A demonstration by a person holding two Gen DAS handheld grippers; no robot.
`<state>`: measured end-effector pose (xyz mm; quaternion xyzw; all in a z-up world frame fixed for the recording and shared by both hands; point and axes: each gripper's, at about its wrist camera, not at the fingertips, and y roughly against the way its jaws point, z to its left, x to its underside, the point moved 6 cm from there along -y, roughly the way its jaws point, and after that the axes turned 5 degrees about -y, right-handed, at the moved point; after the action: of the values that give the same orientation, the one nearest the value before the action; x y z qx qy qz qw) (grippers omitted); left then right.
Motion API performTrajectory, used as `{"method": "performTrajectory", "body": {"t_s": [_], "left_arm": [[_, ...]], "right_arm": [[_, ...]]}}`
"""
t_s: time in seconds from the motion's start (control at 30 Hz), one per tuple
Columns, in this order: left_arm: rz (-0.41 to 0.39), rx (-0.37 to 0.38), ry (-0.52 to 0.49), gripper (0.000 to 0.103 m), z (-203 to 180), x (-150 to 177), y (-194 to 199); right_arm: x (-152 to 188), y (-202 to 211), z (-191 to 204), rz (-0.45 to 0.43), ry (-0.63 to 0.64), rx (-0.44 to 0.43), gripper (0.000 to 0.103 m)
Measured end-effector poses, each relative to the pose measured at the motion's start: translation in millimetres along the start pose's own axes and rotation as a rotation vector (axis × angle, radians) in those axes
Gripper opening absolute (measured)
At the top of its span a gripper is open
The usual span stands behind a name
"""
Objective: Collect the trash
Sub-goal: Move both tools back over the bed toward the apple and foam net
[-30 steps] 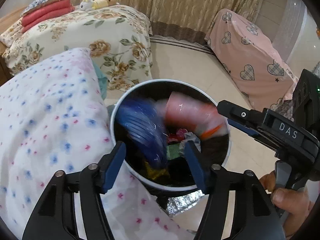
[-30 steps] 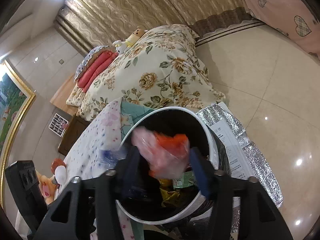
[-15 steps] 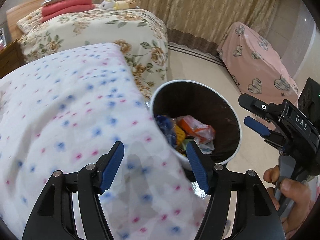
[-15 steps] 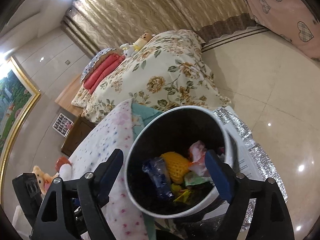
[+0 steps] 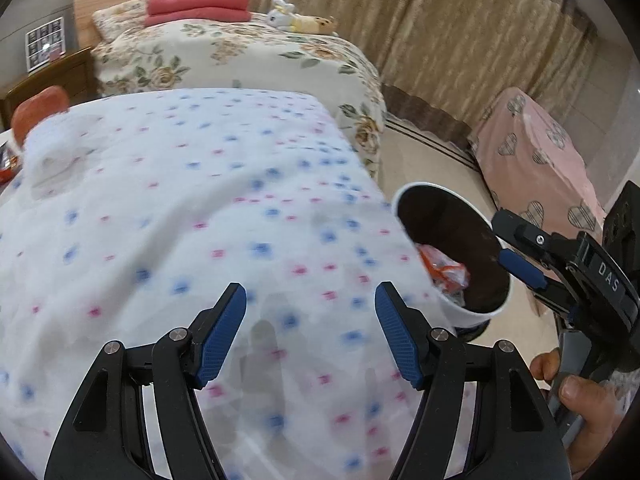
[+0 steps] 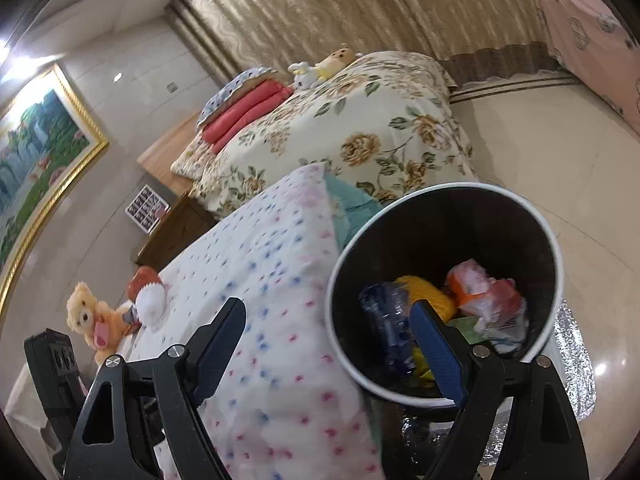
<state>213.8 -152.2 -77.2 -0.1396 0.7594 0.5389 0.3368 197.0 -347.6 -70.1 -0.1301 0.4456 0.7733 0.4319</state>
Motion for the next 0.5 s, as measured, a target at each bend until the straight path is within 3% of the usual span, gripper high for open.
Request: {"method": "performTrajectory", "body": {"t_s": [0.5], "left_arm": [[-0.047,-0.13,0.144,0.068,98,22,35]], "right_arm": [[39,-39,71,0.1,0.115,-0.061,0.089]]}}
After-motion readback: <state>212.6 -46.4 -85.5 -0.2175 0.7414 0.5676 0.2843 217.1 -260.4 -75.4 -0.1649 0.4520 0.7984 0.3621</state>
